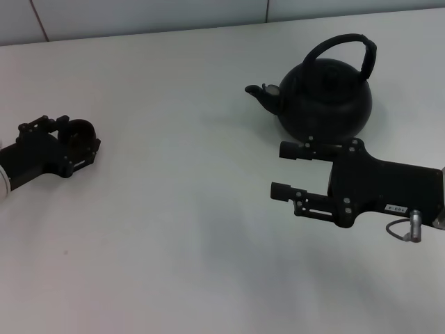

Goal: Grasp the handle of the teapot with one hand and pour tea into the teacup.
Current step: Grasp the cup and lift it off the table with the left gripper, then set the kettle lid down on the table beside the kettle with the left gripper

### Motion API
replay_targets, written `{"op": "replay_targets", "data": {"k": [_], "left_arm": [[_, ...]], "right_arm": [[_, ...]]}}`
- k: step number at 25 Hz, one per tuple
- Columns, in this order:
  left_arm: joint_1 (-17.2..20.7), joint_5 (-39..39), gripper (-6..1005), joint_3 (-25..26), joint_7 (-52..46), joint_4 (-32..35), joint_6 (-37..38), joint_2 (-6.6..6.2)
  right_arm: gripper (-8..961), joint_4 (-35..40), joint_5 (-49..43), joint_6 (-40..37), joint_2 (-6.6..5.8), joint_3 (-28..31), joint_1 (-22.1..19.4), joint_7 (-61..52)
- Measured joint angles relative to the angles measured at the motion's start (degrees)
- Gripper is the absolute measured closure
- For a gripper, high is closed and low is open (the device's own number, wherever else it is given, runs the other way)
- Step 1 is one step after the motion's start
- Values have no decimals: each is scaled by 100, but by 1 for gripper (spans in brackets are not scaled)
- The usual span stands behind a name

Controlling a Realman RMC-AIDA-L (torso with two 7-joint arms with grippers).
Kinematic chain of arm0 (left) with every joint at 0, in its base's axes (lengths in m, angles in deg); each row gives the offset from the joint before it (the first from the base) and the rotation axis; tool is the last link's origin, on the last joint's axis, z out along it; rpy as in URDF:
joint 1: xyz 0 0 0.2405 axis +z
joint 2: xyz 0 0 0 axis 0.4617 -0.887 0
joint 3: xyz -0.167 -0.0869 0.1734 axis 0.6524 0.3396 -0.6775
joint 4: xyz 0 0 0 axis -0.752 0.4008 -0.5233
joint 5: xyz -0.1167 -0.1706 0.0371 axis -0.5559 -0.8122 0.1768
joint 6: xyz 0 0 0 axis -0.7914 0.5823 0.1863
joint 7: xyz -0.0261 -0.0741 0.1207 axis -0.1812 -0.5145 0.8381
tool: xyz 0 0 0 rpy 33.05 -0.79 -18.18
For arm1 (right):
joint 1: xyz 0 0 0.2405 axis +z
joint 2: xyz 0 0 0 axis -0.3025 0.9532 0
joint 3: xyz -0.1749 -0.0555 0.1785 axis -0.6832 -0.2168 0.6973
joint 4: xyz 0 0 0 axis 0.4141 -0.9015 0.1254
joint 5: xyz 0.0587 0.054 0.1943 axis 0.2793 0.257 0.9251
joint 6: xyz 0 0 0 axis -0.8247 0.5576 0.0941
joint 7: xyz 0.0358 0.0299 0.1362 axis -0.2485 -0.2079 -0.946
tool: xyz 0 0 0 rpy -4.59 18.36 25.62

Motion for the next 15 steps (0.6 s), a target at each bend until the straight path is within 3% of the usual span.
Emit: {"op": "replay_targets", "data": {"k": [15], "left_arm": [[-201, -15, 303, -50, -18, -43, 403, 29]], "right_arm": [[340, -75, 0, 0, 0, 17, 41, 0]]}}
